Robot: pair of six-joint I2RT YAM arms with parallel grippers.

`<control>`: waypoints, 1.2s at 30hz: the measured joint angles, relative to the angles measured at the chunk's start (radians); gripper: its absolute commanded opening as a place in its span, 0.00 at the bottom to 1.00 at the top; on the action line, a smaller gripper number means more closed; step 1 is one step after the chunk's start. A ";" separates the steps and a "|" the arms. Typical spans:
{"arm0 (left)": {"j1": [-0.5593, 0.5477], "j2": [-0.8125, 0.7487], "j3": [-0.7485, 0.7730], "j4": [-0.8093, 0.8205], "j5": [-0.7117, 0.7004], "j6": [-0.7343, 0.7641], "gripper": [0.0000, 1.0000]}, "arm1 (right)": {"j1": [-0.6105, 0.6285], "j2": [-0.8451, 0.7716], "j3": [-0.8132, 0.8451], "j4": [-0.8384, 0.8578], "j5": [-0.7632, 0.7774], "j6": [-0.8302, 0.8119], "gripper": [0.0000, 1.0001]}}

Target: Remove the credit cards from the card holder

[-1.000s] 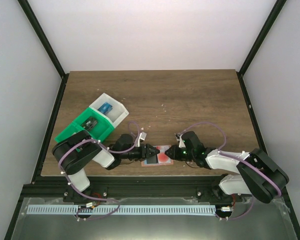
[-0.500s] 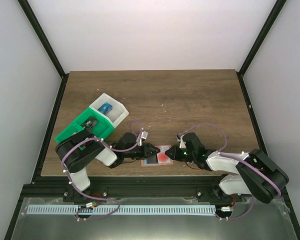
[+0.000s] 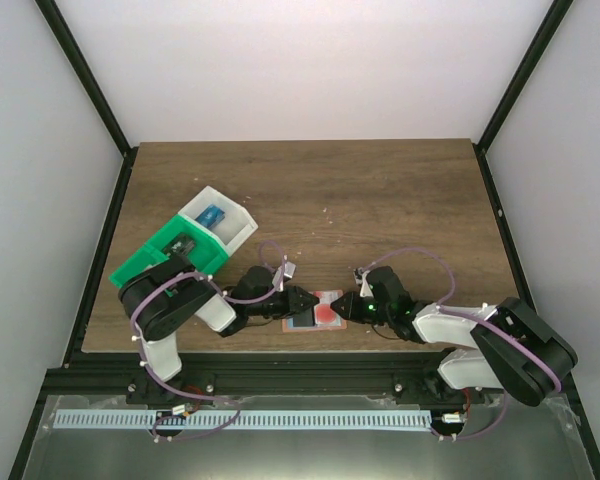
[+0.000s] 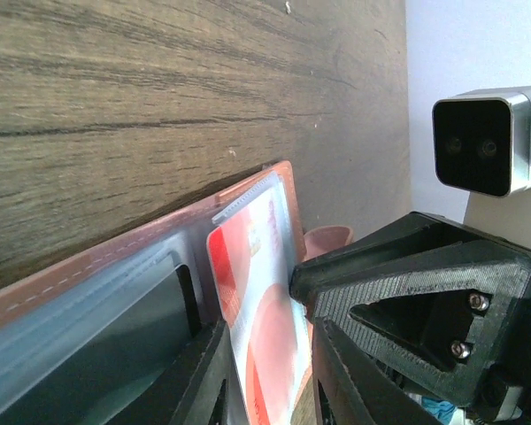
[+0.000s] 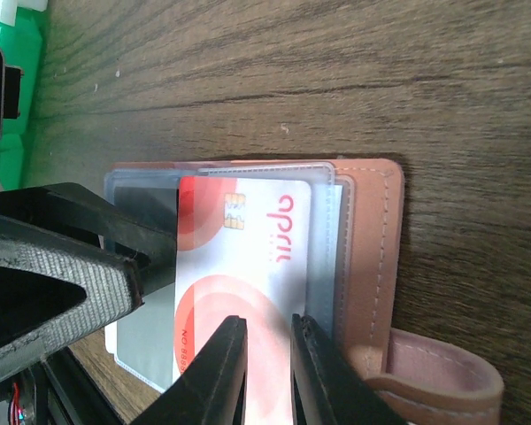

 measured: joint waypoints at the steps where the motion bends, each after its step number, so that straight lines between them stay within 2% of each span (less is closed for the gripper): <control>1: 0.000 0.005 0.000 0.005 -0.003 -0.002 0.24 | 0.000 0.000 -0.001 0.002 0.000 0.001 0.16; 5: 0.000 0.014 -0.001 0.014 -0.010 -0.013 0.20 | 0.000 -0.002 -0.006 0.008 0.000 0.003 0.17; 10: 0.000 0.018 -0.010 0.040 -0.008 -0.029 0.29 | 0.000 -0.001 -0.011 0.017 0.000 0.006 0.13; 15: -0.001 0.018 -0.021 0.067 -0.007 -0.037 0.30 | -0.001 0.008 -0.011 0.025 -0.002 0.007 0.12; 29: -0.005 0.048 -0.037 0.127 -0.017 -0.052 0.19 | -0.008 0.022 -0.024 0.065 -0.014 0.026 0.11; 34: -0.005 0.075 -0.037 0.171 -0.016 -0.068 0.19 | -0.008 0.022 -0.025 0.068 -0.018 0.028 0.11; 36: -0.024 0.089 -0.037 0.195 0.003 -0.077 0.20 | -0.003 0.030 -0.025 0.072 -0.032 0.029 0.07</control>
